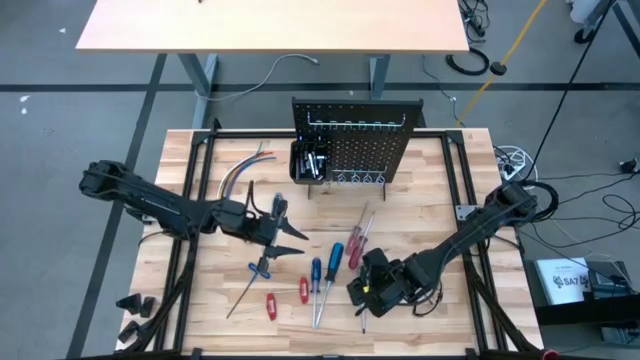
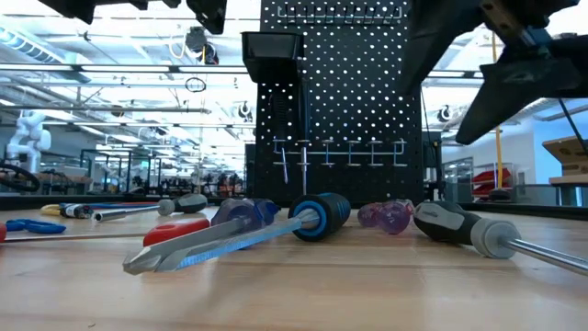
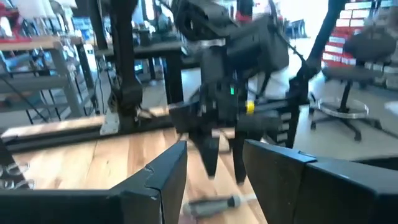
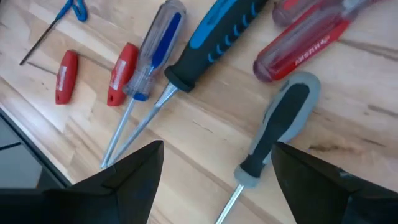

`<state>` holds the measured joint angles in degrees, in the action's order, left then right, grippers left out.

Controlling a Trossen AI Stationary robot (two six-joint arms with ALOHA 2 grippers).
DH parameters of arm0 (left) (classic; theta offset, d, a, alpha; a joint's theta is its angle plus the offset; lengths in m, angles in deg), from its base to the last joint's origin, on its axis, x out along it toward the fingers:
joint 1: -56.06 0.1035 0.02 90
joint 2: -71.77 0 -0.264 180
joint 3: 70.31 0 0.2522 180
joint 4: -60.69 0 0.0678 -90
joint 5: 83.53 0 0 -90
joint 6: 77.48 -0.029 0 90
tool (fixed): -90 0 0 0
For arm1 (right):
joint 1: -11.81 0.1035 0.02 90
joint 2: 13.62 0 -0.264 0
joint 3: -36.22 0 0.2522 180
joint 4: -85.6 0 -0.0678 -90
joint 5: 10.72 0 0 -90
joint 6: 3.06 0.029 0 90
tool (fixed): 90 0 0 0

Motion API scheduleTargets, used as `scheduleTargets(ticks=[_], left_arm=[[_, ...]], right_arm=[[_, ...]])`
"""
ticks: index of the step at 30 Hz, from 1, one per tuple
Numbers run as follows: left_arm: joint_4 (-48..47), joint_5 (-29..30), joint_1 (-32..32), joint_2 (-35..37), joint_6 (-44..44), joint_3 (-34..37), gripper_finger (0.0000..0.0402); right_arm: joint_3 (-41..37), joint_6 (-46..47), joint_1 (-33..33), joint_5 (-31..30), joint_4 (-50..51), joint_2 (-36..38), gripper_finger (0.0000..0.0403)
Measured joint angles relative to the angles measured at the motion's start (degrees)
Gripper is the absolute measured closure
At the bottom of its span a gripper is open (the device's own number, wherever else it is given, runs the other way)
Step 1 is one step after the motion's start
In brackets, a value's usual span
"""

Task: Hang tools onto peg board
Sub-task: Hang the gray nut driver on the peg board

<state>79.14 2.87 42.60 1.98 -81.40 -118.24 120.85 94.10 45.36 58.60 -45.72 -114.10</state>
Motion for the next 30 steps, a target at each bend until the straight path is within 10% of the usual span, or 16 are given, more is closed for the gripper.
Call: scheduleTargets(ticks=[13, 22, 30], left_arm=[[-30.0, -0.6, -1.0, 4.9, 10.0, 0.0, 0.0237], [-48.4, 27.6, -1.4, 4.6, 39.0, 0.0, 0.0237], [-54.6, 29.7, 3.6, -1.3, 49.1, 0.0, 0.0237]], right_arm=[[0.0, -2.2, 0.3, 1.1, 3.2, -1.1, 0.0112], [0.0, -6.0, -0.2, 1.1, 3.5, -1.6, 0.0112], [0.0, -8.4, -0.6, 2.5, 3.5, -1.6, 0.0112]])
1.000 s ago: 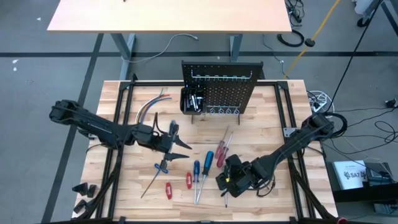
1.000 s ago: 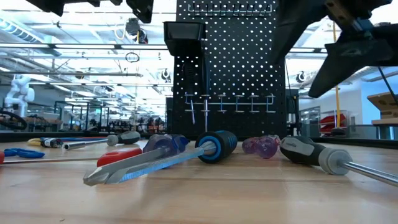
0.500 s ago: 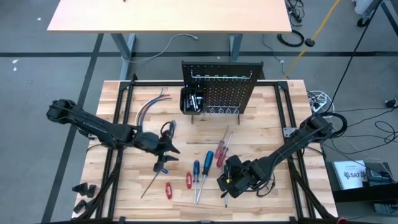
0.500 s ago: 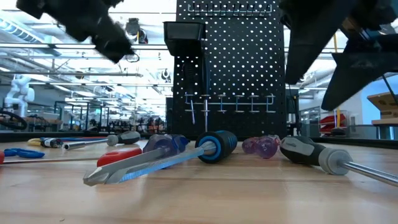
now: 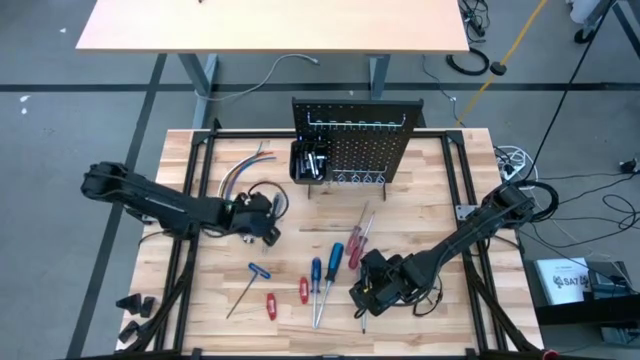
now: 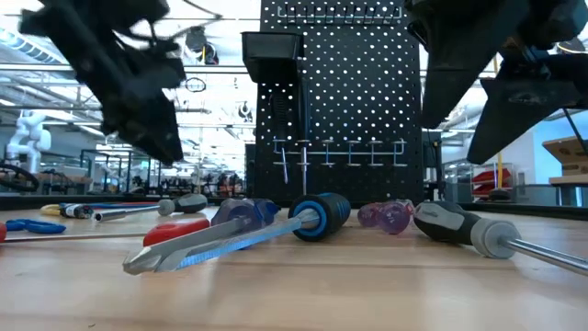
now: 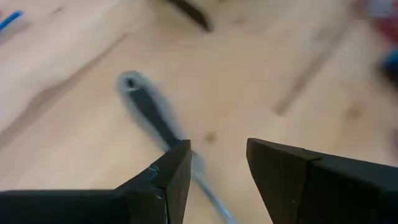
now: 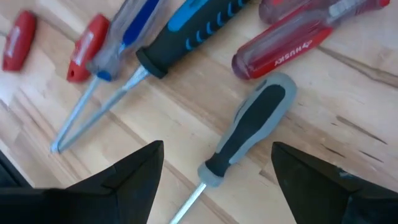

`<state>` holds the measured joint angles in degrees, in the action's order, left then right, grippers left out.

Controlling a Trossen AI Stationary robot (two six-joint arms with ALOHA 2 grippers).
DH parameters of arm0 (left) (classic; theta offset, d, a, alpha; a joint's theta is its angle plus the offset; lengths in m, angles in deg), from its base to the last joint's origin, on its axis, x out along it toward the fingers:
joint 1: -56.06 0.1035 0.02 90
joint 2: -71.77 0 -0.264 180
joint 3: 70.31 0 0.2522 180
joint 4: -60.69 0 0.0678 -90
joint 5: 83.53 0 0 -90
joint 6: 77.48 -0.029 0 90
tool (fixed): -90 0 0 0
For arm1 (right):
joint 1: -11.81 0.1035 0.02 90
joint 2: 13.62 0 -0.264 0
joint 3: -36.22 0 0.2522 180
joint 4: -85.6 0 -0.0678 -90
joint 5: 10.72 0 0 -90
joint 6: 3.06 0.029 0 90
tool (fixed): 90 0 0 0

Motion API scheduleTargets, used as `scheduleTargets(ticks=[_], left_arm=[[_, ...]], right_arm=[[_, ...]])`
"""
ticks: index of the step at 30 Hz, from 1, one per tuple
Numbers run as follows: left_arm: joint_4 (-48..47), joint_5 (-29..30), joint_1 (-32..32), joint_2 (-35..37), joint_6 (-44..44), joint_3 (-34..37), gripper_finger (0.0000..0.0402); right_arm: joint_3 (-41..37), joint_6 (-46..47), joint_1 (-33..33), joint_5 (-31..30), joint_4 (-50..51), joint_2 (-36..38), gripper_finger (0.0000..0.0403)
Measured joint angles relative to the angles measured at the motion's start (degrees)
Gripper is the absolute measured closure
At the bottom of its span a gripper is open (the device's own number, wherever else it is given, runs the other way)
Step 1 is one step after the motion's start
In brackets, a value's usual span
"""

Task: Hang tools onto peg board
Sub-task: Hang the gray nut driver on the peg board

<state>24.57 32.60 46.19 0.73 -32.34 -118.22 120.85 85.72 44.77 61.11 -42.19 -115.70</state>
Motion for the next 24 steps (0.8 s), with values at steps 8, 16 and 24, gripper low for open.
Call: scheduleTargets(ticks=[8, 16, 24], left_arm=[[-0.2, -6.1, 9.9, -8.4, 2.5, 0.0, 0.0237], [7.6, -11.1, 10.8, -13.2, 0.8, 0.0, 0.0237], [8.4, -12.4, 10.8, -14.2, -2.3, 0.0, 0.0237]], right_arm=[[0.0, -1.4, -0.3, 2.3, -0.9, 0.0, 0.0112], [0.0, -4.0, -0.3, 3.3, -0.9, 0.0, 0.0112], [0.0, -5.5, -0.3, 3.3, -0.9, 0.0, 0.0112]])
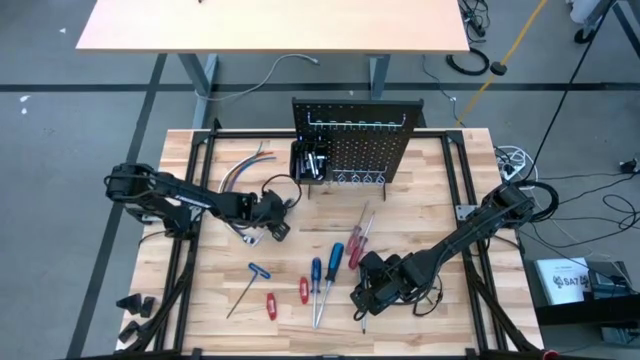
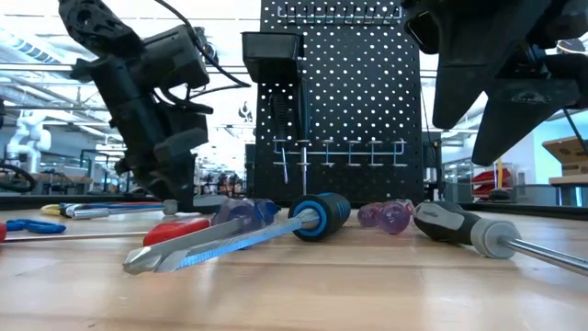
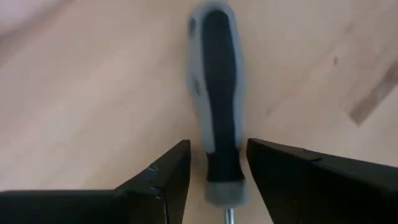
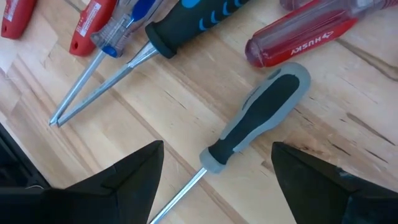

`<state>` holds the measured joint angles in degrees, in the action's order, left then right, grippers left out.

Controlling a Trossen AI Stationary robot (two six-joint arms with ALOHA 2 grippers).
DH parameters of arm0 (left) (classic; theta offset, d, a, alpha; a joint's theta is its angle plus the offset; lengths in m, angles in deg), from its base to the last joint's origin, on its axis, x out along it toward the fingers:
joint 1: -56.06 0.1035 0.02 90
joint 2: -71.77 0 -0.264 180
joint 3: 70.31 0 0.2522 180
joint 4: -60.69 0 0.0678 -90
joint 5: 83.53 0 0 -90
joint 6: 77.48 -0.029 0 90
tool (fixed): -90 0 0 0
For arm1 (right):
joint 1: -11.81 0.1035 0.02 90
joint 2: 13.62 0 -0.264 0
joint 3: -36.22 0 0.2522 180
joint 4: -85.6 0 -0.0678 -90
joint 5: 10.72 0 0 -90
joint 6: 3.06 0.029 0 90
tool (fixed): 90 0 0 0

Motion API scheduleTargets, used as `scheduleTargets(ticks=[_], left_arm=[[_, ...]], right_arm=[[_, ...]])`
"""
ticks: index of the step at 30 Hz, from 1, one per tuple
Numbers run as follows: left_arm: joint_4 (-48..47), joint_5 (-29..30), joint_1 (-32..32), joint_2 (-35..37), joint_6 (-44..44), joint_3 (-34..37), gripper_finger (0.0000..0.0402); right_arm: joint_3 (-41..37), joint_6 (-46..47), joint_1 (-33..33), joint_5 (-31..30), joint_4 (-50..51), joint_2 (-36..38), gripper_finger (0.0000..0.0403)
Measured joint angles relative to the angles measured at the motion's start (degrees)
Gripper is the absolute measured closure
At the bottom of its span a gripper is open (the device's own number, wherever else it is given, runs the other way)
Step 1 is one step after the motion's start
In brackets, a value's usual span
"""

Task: Hang tools onto peg board
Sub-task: Hang the gray nut driver on the peg board

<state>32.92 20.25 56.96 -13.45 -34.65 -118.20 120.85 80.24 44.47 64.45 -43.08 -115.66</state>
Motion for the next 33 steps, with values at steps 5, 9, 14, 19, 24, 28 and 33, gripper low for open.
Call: scheduleTargets(ticks=[5, 9, 14, 19, 24, 28, 33], left_arm=[[1.0, 1.1, -1.1, -4.0, -1.9, -0.4, 0.0237], [2.3, 2.8, -2.5, -4.8, -3.4, -0.3, 0.0239], [2.8, 3.8, -4.1, -3.7, -4.7, -0.1, 0.0277], [3.8, 3.5, -5.5, -3.0, -6.3, 0.0, 0.0331], [9.9, -0.2, -7.7, -0.2, -9.2, 0.2, 0.0331], [19.0, -0.3, -10.7, 2.7, -13.9, 0.2, 0.0331], [35.6, -4.2, -16.1, 6.3, -22.6, 0.1, 0.0331]], right_arm=[[0.0, 0.0, 0.0, 0.5, -0.1, 0.0, 0.0112], [0.0, 0.0, 0.3, 1.8, -0.5, 0.0, 0.0112], [2.7, -1.0, 0.9, 1.2, 0.3, 0.0, 0.0112], [7.9, -5.8, 1.8, -3.3, 0.8, 0.0, 0.0112], [13.3, -18.8, 4.4, -9.9, -1.7, 0.0, 0.0112], [14.1, -28.3, 8.5, -21.9, -5.5, 0.1, 0.0112], [13.9, -33.2, 13.1, -42.7, -7.6, -0.2, 0.0112]])
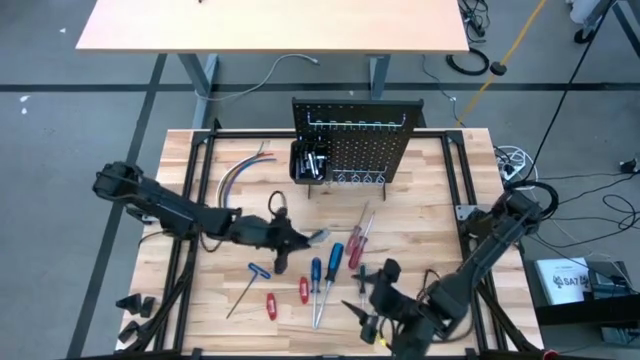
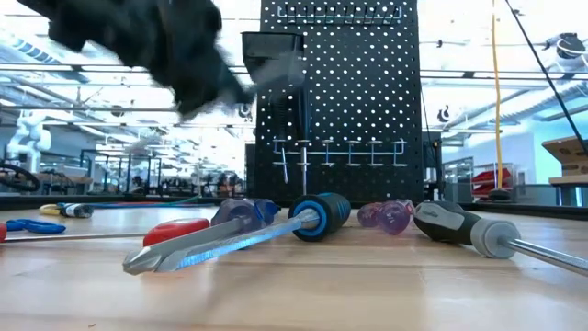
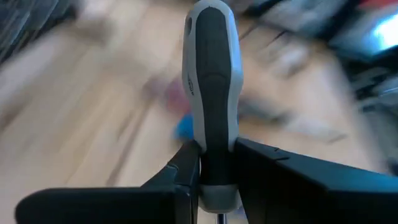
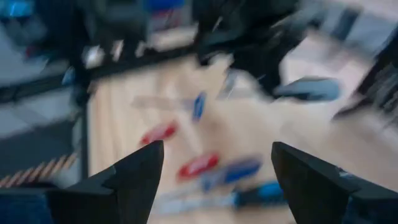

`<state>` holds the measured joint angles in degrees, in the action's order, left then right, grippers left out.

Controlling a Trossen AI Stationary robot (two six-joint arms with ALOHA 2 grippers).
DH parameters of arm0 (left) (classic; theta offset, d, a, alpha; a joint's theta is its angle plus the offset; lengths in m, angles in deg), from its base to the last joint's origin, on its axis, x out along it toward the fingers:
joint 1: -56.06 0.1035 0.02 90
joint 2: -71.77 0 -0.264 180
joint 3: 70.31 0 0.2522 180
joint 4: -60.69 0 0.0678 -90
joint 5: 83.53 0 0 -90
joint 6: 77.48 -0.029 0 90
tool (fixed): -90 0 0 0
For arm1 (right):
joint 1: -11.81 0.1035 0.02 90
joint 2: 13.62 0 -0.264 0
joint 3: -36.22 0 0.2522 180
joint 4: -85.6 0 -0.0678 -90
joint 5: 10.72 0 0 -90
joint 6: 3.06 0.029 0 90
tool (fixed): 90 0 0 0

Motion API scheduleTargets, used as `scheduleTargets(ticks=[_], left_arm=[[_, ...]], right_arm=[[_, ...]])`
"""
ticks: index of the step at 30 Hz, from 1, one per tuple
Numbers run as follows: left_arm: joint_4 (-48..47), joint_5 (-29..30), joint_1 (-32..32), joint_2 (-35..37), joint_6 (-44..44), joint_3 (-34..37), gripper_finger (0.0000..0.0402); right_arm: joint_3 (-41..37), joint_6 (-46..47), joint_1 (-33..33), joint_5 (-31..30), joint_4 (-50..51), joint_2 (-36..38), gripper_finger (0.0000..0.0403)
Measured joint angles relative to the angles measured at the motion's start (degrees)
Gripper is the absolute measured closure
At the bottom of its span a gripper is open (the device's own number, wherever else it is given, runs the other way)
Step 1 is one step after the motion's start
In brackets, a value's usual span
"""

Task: Hang tools onto peg board
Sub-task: Hang the gray nut driver on the peg board

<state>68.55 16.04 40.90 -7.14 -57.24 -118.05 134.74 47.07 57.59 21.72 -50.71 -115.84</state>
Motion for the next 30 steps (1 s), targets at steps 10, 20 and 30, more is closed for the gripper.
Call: scheduleTargets(ticks=[10, 20, 30], left_arm=[[33.2, -11.5, -10.4, 0.9, -20.8, -0.2, 0.0331], [33.8, -12.8, -11.3, 0.9, -22.2, -0.1, 0.0331], [36.2, -12.5, -10.9, 0.9, -27.0, -0.1, 0.0331]], right_arm=[[-0.3, -25.1, -0.3, -5.8, -24.8, -2.7, 0.0112], [-0.4, -58.2, -7.9, 7.4, -47.5, -2.7, 0.0112], [-0.4, -58.9, -14.6, 23.7, -53.6, -2.7, 0.0112]])
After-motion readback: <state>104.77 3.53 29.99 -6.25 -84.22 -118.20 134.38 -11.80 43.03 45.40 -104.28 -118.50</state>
